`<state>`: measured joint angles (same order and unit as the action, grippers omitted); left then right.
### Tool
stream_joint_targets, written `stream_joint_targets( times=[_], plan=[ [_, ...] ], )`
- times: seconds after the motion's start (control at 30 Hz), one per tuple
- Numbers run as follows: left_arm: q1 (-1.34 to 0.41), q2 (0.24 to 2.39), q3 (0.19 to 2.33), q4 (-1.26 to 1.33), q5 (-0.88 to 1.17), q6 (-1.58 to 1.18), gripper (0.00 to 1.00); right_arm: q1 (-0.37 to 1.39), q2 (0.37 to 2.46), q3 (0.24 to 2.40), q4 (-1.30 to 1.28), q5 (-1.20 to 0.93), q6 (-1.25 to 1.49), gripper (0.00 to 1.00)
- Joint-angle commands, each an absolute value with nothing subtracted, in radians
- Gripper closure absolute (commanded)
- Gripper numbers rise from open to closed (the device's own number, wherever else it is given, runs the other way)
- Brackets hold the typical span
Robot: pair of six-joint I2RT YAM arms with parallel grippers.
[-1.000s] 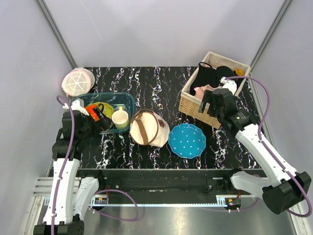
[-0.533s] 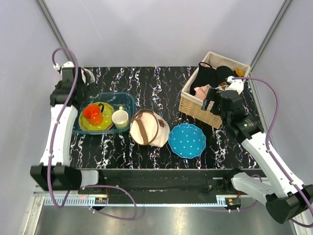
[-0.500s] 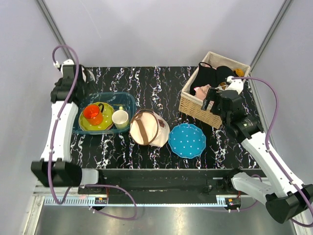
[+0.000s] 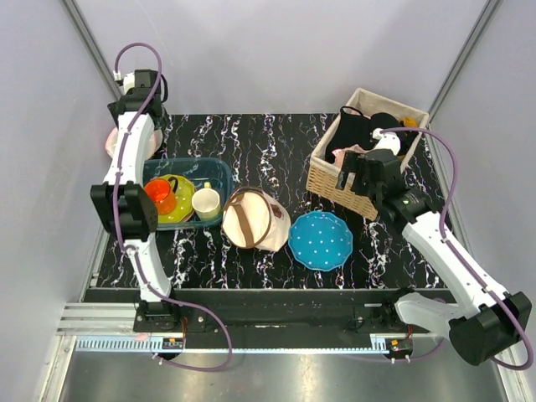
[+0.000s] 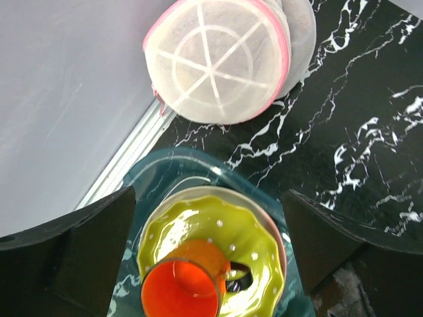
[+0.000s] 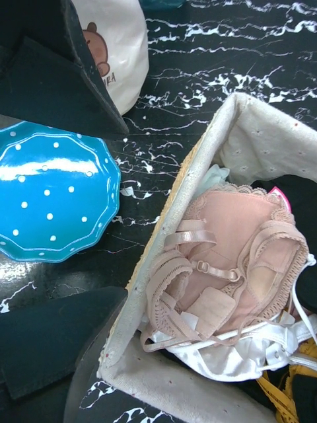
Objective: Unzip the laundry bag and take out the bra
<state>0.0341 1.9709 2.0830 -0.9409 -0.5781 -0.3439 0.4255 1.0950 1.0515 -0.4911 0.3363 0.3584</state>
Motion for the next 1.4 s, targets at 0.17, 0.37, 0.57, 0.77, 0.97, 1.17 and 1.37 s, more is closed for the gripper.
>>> stream_joint_targets(
  times=[0.17,0.37,0.57,0.77,0.97,1.17,1.37],
  plan=[
    [0.064,2.232,2.342,-0.968,-0.715,-0.328,0.01,0.425,1.143,1.092,-0.448,0.316,0.322,0.0],
    [0.097,2.353,2.341,-0.879,-0.701,-0.261,0.01,0.422,1.114,1.077,-0.404,0.287,0.344,0.0],
    [0.12,2.428,2.333,-0.818,-0.698,-0.238,0.01,0.423,1.121,1.078,-0.377,0.29,0.354,0.0],
    [0.127,2.43,2.275,-0.755,-0.741,-0.226,0.01,0.425,1.201,1.123,-0.379,0.261,0.379,0.0],
    [0.121,2.404,2.235,-0.648,-0.772,-0.172,0.01,0.433,1.267,1.173,-0.377,0.252,0.391,0.0],
    [0.098,2.359,2.237,-0.597,-0.587,-0.138,0.01,0.449,1.319,1.207,-0.373,0.253,0.394,0.0],
    [0.097,2.315,2.158,-0.492,-0.511,-0.123,0.01,0.471,1.396,1.268,-0.399,0.2,0.368,0.0]
  ],
)
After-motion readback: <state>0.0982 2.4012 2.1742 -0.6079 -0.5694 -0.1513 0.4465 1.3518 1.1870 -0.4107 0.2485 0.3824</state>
